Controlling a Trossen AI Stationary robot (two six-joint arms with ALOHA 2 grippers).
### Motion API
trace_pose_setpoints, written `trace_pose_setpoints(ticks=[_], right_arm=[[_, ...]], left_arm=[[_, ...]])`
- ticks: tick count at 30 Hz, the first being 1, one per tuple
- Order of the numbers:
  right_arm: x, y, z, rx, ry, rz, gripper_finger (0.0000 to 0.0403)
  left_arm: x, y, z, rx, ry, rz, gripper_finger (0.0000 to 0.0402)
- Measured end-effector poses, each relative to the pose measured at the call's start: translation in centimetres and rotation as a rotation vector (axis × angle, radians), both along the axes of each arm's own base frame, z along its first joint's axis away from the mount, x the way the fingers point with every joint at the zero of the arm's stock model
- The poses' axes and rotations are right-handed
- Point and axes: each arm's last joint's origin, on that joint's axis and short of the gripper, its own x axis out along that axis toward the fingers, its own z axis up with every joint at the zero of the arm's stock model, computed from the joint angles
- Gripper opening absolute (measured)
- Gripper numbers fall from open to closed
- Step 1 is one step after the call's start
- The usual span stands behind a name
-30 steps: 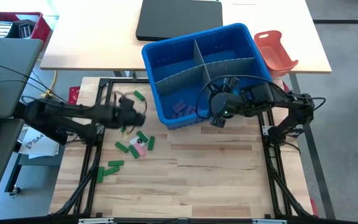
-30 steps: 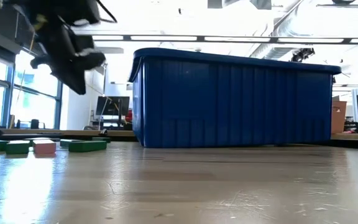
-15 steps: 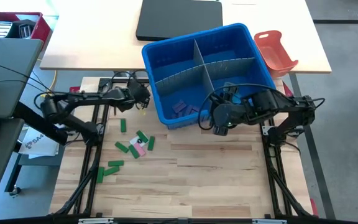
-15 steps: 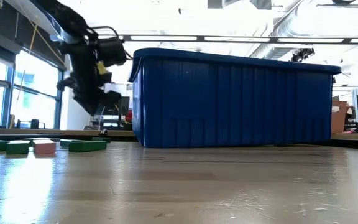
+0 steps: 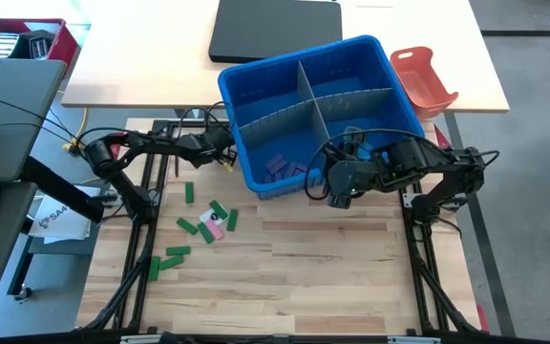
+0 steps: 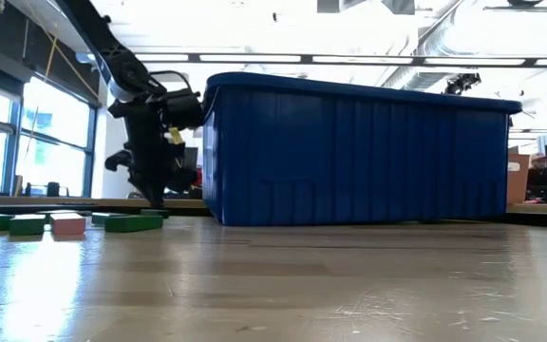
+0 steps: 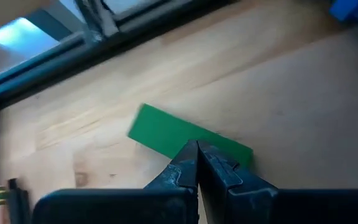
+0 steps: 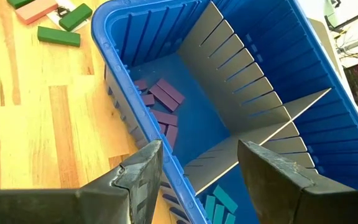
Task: Sort blocks
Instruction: Move the blocks to the center of the table
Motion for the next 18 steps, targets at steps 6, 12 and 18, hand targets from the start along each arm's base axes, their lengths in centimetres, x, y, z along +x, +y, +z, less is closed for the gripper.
trace_pose_setpoints(ticks=[6,12,18], right_arm=[[0.0,0.0,0.0,0.001,0.0,0.0,0.0204],[0.0,0.0,0.0,0.0,0.003,0.0,0.0204],[0.0,0.0,0.0,0.0,0.004,0.0,0.0204]], left_arm=[[0.3,-0.8,-0.2,-0.078,0.005,-0.086,0.0],[-0.2,-2.0,-1.3,-0.123,-0.003,-0.106,0.0],[0.3,-5.4,-1.1,-0.169,0.005,-0.156,0.0]])
